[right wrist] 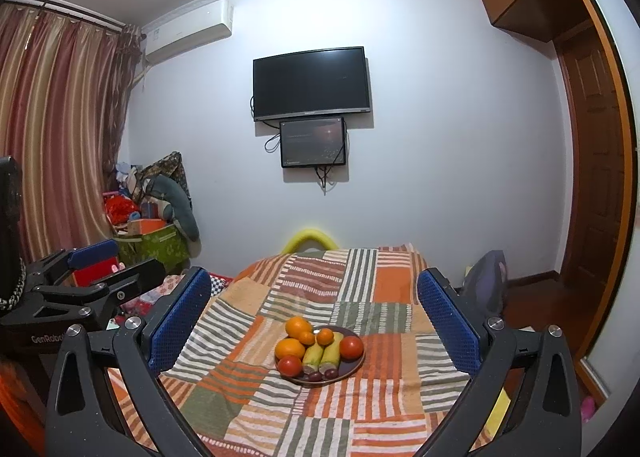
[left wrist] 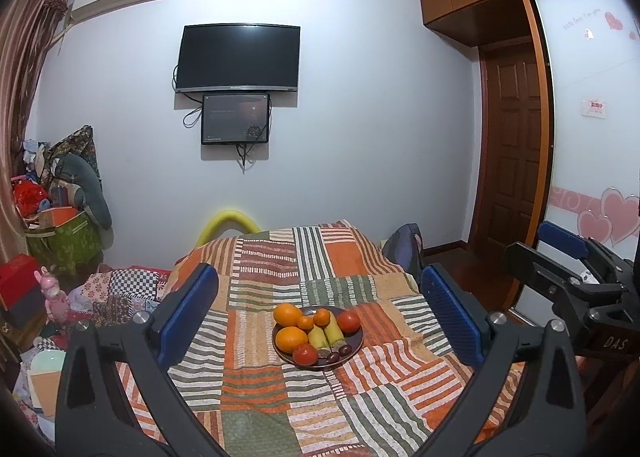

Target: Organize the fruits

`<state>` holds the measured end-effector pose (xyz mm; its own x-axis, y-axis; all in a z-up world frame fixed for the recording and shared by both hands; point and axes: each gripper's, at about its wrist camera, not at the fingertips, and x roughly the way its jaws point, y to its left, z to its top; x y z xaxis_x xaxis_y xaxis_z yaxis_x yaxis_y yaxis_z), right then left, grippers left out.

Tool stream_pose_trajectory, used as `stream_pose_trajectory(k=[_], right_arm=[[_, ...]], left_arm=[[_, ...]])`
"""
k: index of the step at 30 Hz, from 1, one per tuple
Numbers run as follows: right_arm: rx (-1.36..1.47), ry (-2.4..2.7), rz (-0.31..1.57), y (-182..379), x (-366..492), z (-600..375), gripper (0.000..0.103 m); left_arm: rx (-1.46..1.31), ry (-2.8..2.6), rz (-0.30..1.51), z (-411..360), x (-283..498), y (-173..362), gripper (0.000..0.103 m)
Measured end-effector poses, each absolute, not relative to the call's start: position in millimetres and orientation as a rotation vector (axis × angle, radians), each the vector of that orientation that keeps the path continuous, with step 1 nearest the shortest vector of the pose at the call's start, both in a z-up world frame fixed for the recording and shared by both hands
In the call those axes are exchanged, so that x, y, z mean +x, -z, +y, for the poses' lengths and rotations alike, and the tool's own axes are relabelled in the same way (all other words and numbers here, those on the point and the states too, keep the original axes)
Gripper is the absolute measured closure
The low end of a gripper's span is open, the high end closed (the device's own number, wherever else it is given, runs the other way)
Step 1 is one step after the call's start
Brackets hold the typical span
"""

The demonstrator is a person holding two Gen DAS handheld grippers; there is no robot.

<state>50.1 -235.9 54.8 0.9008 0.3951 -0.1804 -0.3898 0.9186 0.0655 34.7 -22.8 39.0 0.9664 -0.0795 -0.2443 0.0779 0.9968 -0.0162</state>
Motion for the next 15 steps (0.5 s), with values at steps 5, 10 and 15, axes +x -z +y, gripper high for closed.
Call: stream_pose_trajectory(k=[5, 10, 15], right_arm=[[0.024, -0.406, 0.194, -54.9, 50.3, -234.8, 0.0], [0.025, -0.405, 0.195, -55.1, 50.3, -234.9, 0.0], [0.03, -0.401, 0.194, -55.0, 50.8, -235.6, 0.0]], left_arm=[[-0.013, 0.092, 0.247, -20.7, 34.1, -38.5, 0.0], [-0.001, 0.102, 0.252, -21.5, 35.1, -38.4, 0.0], [0.008, 0.12, 0.256, -24.0, 35.3, -37.4, 0.0]])
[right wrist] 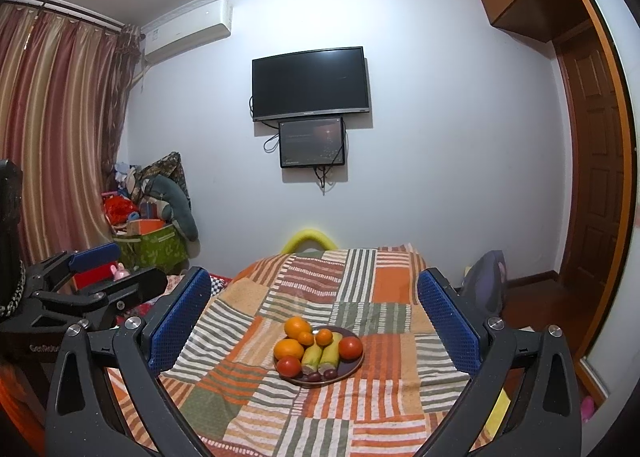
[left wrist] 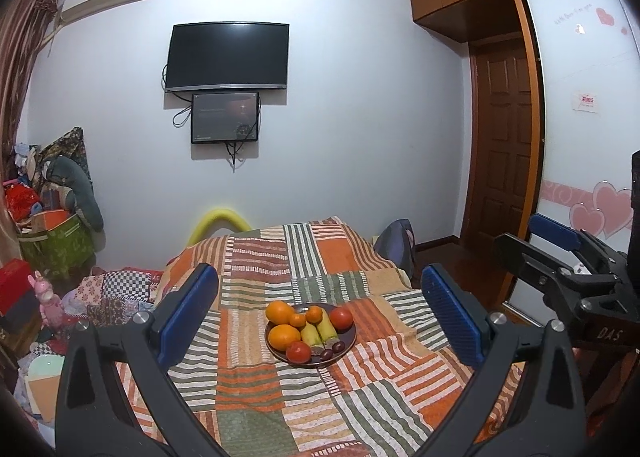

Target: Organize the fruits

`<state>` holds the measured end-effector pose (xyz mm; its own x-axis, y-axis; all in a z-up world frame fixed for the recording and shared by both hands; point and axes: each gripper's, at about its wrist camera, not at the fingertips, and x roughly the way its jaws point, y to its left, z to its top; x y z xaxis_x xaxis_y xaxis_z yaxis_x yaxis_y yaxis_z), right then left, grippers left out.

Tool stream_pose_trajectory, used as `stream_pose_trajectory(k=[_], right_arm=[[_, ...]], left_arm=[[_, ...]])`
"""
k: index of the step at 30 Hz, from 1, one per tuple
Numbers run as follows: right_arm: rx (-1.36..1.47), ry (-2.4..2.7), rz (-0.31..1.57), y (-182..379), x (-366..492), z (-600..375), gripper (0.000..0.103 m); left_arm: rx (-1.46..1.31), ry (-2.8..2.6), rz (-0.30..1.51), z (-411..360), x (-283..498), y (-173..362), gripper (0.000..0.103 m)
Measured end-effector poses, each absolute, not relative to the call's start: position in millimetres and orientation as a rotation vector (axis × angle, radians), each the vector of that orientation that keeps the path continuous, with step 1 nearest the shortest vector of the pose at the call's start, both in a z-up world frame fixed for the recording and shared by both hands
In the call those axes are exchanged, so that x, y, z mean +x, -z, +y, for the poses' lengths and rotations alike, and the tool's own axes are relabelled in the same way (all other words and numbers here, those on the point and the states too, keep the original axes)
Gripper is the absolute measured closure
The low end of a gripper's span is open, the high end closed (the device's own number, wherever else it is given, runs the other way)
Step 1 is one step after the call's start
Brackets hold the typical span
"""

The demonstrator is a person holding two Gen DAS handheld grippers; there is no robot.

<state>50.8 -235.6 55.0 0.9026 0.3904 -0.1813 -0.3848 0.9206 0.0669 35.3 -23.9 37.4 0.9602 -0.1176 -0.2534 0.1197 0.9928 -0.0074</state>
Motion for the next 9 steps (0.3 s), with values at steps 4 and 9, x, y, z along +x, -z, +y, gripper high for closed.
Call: stream_pose_trajectory(k=[4, 9], right_arm=[[0.032, -0.4, 0.194, -55.5, 50.5, -236.4, 0.0], [0.029, -0.399, 0.194, -55.0, 50.5, -236.4, 0.0]], left_arm=[[0.008, 0.11, 0.25, -24.6, 34.3, -37.7, 0.0], [0.009, 0.114, 0.256, -25.0, 35.0, -37.9, 0.0]])
